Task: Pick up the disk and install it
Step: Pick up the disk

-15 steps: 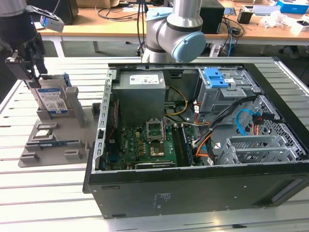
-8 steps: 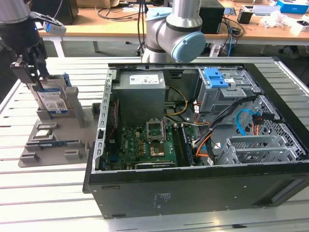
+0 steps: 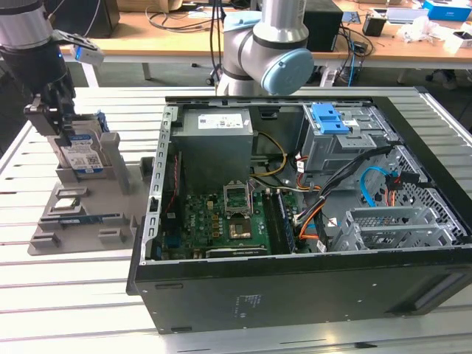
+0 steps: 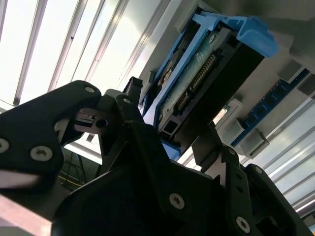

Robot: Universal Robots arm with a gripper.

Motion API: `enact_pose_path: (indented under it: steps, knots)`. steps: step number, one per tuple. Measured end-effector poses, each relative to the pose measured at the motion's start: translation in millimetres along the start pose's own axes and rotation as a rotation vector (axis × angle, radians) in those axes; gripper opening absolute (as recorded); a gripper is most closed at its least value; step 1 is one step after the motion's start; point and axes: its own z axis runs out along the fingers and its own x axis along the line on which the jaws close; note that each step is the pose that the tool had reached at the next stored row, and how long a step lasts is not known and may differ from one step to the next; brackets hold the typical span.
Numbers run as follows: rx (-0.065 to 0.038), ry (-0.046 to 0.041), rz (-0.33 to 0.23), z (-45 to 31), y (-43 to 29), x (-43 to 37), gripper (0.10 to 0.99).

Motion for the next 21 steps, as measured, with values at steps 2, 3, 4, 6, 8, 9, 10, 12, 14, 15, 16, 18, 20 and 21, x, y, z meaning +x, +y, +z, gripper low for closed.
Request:
enact_pose_path:
  steps: [2, 3, 4, 6, 8, 9, 10, 12, 14, 15, 16, 18, 20, 21]
  knots:
    - [0.0, 0.0, 0.0, 0.5, 0.0, -0.2, 0.659]
    - [0.0, 0.0, 0.0, 0.8, 0.0, -0.8, 0.659]
    - [0.0, 0.0, 0.0, 1.0, -0.1, -1.3, 0.659]
    - [0.0, 0.0, 0.0, 1.0, -0.1, -1.7, 0.659]
    - [0.0, 0.0, 0.0, 1.0, -0.1, -1.9, 0.659]
    - [0.0, 0.0, 0.0, 1.0, -0.1, -1.9, 0.659]
    - [0.0, 0.0, 0.0, 1.0, -0.1, -1.9, 0.659]
    - [0.0, 0.0, 0.0, 1.0, -0.1, -2.0, 0.659]
    - [0.0, 0.0, 0.0, 1.0, -0.1, -2.0, 0.659]
    - [0.0, 0.0, 0.0, 1.0, -0.1, -2.0, 0.659]
    - [0.0, 0.0, 0.0, 1.0, -0.1, -2.1, 0.647]
    - [0.0, 0.0, 0.0, 1.0, -0.1, -2.1, 0.518]
    - [0.0, -0.0001, 0.0, 1.1, -0.1, -2.2, 0.396]
    - [0.0, -0.0001, 0.0, 1.1, -0.1, -2.2, 0.396]
